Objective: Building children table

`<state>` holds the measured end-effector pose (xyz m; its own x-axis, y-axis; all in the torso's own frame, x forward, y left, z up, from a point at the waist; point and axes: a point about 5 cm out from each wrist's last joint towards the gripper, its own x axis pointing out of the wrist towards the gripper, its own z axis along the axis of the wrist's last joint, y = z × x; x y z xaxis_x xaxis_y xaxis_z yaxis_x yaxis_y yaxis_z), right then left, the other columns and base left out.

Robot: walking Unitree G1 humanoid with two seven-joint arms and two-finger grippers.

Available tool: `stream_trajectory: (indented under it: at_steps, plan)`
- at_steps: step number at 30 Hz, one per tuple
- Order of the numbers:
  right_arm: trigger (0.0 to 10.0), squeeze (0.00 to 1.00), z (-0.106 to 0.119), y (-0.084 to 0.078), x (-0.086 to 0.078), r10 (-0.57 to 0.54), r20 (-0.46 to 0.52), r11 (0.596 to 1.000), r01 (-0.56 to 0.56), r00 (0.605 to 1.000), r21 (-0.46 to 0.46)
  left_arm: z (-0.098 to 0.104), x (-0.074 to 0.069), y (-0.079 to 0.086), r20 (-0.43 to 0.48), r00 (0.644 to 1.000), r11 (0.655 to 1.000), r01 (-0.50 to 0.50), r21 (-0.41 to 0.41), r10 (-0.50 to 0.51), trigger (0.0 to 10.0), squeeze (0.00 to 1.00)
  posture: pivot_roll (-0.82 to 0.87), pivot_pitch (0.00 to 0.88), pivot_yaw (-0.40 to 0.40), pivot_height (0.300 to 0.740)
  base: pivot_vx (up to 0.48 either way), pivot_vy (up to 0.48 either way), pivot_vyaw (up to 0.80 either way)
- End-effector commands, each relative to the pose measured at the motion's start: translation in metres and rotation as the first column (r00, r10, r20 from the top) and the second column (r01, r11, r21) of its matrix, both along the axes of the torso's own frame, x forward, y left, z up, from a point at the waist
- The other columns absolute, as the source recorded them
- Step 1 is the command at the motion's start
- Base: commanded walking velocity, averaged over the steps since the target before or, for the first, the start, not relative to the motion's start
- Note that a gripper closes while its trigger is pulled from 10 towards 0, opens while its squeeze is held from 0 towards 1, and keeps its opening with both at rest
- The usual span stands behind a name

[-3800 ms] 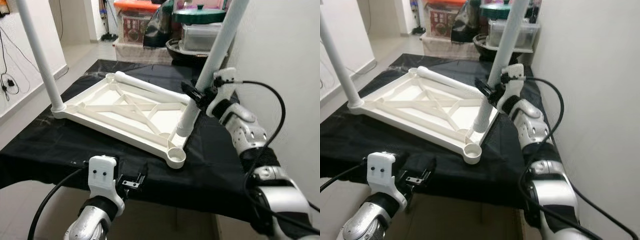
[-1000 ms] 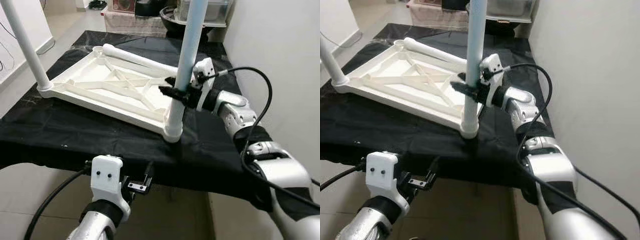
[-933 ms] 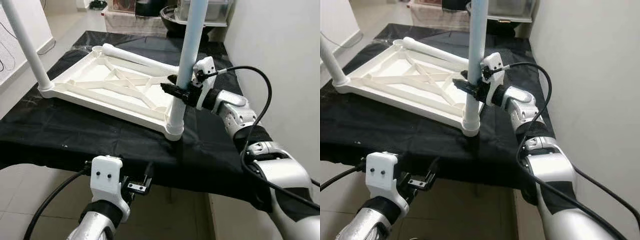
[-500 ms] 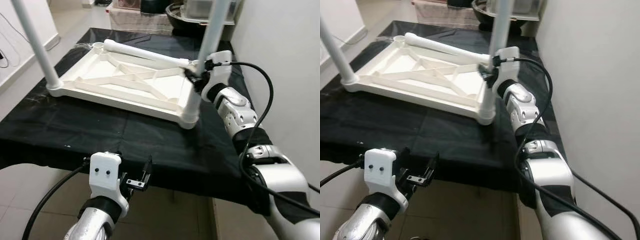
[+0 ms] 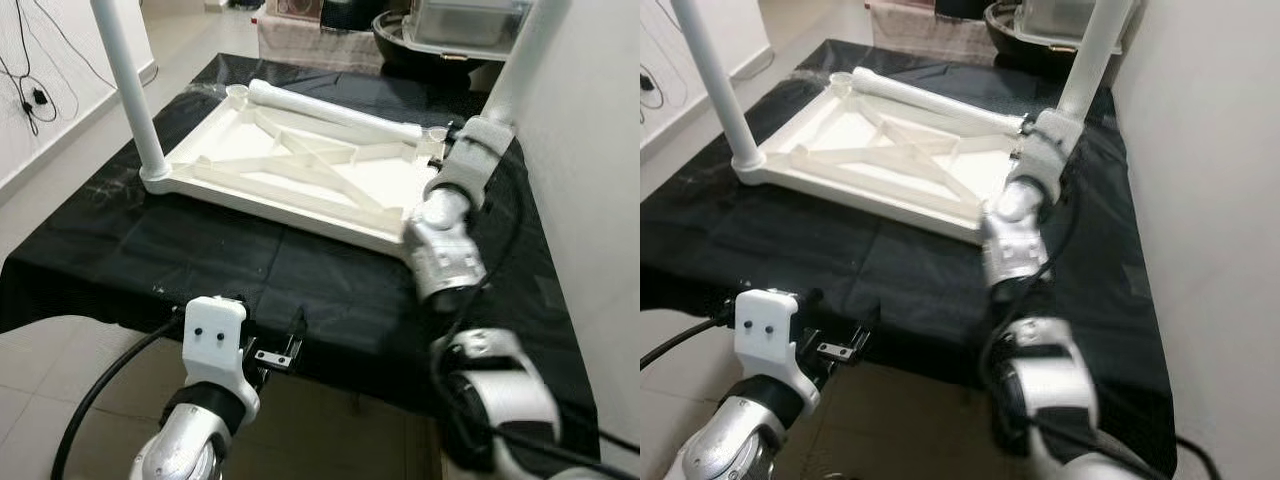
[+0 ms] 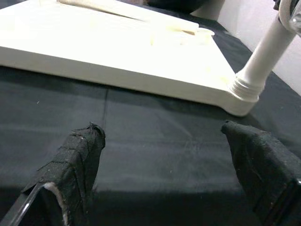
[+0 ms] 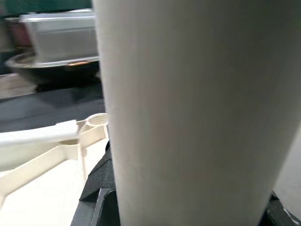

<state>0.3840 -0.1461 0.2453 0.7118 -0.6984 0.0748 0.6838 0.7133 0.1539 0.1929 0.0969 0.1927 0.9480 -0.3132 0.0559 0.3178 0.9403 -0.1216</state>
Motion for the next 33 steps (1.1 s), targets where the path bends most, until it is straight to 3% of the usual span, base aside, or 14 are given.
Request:
stream_trajectory:
  at_steps: [1,3,7,18,19,21,22,31,32,33]
  plan:
    - [10.0,0.00,-0.055,-0.013,-0.009,-0.093,-0.230,0.993,0.108,0.969,0.053,-0.003,0.001,0.001,-0.007,1.000,1.000,0.001,0.010,-0.001,10.0,0.00,0.19,0.123,-0.053,0.740,0.000,0.000,0.00]
    - [10.0,0.00,-0.052,0.014,-0.015,-0.100,-0.226,0.987,0.125,0.969,0.101,-0.003,0.004,0.001,0.002,1.000,1.000,0.004,0.009,-0.004,10.0,0.00,0.19,0.100,-0.049,0.740,0.000,0.000,0.00]
    - [10.0,0.00,-0.047,0.040,-0.020,-0.048,-0.229,0.987,0.081,0.972,0.136,-0.004,0.007,-0.002,0.013,1.000,1.000,0.015,0.015,-0.015,10.0,0.00,0.19,0.083,-0.052,0.740,0.000,0.000,0.00]
    - [10.0,0.00,-0.047,0.038,-0.022,0.007,-0.222,0.997,0.010,0.975,0.075,-0.007,0.009,-0.003,0.019,1.000,1.000,0.020,0.017,-0.020,10.0,0.00,0.17,0.070,-0.057,0.740,0.000,0.000,0.00]
    - [10.0,0.51,-0.047,0.037,-0.022,0.019,-0.218,0.998,-0.004,0.976,0.066,-0.007,0.009,-0.004,0.019,1.000,1.000,0.020,0.016,-0.021,10.0,0.00,0.17,0.070,-0.055,0.740,0.000,0.000,0.00]
    - [10.0,0.51,-0.047,0.036,-0.022,0.026,-0.216,0.998,-0.013,0.976,0.061,-0.008,0.010,-0.004,0.019,1.000,1.000,0.021,0.015,-0.021,10.0,0.00,0.17,0.070,-0.055,0.740,0.000,0.000,0.00]
    - [10.0,1.00,-0.049,0.038,-0.022,0.086,-0.206,0.995,-0.073,0.975,0.070,-0.009,0.010,-0.004,0.020,1.000,1.000,0.022,0.014,-0.022,10.0,0.00,0.16,0.067,-0.058,0.740,0.000,0.000,0.00]
    - [10.0,1.00,-0.048,0.040,-0.022,0.190,-0.163,0.981,-0.179,0.968,0.079,-0.011,0.012,-0.005,0.021,1.000,1.000,0.021,0.014,-0.021,10.0,0.00,0.16,0.063,-0.058,0.740,0.000,0.000,0.00]
    - [10.0,0.24,-0.046,0.039,-0.021,0.218,-0.147,0.975,-0.209,0.965,0.072,-0.011,0.012,-0.005,0.022,1.000,1.000,0.020,0.014,-0.020,10.0,0.00,0.16,0.064,-0.061,0.740,0.000,0.000,0.00]
    - [10.0,0.00,-0.045,0.039,-0.020,0.245,-0.138,0.969,-0.238,0.960,0.065,-0.011,0.013,-0.004,0.023,1.000,1.000,0.019,0.014,-0.020,10.0,0.00,0.16,0.064,-0.061,0.740,0.000,0.000,0.00]
